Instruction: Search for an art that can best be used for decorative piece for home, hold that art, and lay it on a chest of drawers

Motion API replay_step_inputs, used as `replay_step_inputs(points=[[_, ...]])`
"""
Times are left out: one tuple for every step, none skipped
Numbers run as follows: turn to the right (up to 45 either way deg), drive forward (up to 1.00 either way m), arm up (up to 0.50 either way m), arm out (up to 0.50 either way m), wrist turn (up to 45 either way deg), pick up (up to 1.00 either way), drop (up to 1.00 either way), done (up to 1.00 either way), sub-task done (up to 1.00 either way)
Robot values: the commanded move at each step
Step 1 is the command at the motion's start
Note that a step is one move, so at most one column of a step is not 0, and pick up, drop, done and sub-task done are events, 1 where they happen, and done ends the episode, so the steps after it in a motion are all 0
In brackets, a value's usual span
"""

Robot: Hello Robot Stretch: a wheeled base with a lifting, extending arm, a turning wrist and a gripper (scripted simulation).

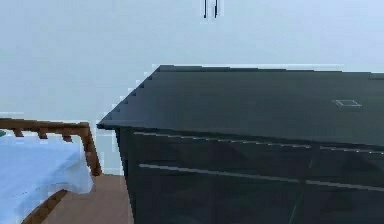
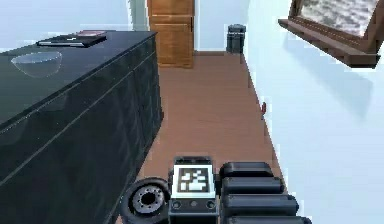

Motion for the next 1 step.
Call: replay_step_inputs(points=[[-36.0,0.0,0.0,0.0,0.0,0.0,0.0,0.0,0.0]])
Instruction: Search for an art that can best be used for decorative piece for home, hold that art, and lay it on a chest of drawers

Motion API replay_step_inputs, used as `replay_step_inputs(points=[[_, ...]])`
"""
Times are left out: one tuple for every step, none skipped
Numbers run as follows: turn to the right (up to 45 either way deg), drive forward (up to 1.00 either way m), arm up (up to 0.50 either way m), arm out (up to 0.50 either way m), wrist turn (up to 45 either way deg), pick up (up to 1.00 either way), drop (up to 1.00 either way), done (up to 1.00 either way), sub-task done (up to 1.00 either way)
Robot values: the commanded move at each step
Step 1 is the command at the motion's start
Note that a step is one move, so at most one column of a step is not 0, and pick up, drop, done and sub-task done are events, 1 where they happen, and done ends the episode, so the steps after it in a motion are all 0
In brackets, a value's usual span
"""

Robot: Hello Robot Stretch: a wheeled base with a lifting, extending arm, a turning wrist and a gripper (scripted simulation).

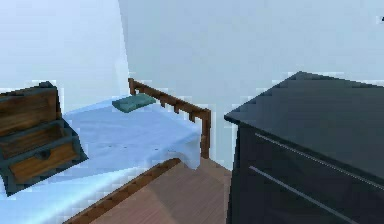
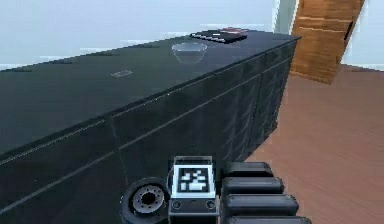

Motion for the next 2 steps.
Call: replay_step_inputs(points=[[0.0,0.05,0.0,0.0,0.0,0.0,0.0,0.0,0.0],[0.0,0.0,0.0,0.0,0.0,0.0,0.0,1.0,0.0]])
